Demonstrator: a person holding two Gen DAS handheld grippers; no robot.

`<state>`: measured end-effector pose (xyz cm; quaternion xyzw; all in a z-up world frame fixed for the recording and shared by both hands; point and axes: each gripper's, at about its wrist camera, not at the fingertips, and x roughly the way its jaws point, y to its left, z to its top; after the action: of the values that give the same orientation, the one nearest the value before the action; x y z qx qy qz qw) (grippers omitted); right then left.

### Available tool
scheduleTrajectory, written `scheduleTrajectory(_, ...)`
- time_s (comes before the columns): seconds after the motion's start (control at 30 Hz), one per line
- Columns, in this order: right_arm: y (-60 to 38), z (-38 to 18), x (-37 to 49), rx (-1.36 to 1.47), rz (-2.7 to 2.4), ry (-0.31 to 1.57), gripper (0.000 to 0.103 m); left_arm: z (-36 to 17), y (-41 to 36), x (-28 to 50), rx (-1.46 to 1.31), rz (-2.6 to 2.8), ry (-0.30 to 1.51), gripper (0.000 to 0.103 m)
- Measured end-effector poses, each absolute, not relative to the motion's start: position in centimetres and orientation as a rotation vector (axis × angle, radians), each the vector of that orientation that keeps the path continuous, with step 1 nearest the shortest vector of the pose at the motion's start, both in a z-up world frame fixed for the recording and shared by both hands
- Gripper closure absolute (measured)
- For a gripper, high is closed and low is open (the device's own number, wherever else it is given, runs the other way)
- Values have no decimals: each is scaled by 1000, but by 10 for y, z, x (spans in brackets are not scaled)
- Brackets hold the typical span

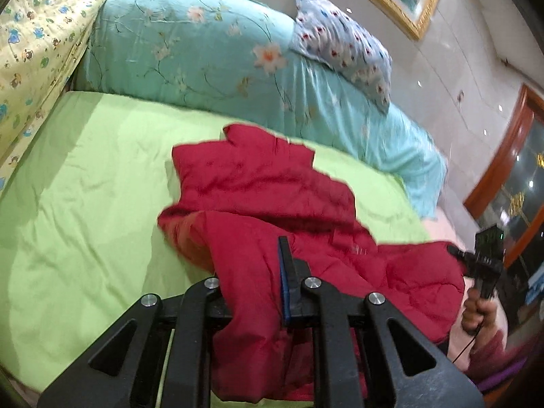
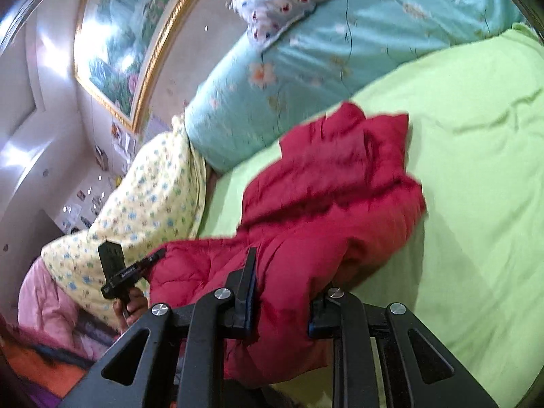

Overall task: Fold large clothes
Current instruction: 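Fold the hem over onto the collar with both tools and lower it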

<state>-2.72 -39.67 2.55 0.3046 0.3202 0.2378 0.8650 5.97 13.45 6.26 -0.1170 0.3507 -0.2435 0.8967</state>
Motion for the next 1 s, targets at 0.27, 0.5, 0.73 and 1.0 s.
scheduleTrajectory(0.27, -408, 47, 28, 635, 439, 574, 82, 77, 124, 107, -301, -457, 712, 89)
scheduleTrajectory(0.5, -408, 50, 75, 624, 341, 541, 82, 72, 116, 152, -340, -374, 726, 89)
scheduleTrajectory(0.73, -417, 39, 122, 700, 278, 532, 81, 65, 103, 197, -345, -315, 742, 89)
scheduleTrajectory(1.0, -431, 14, 173, 794, 196, 552, 80, 40, 95, 257, -378, -261, 800, 88)
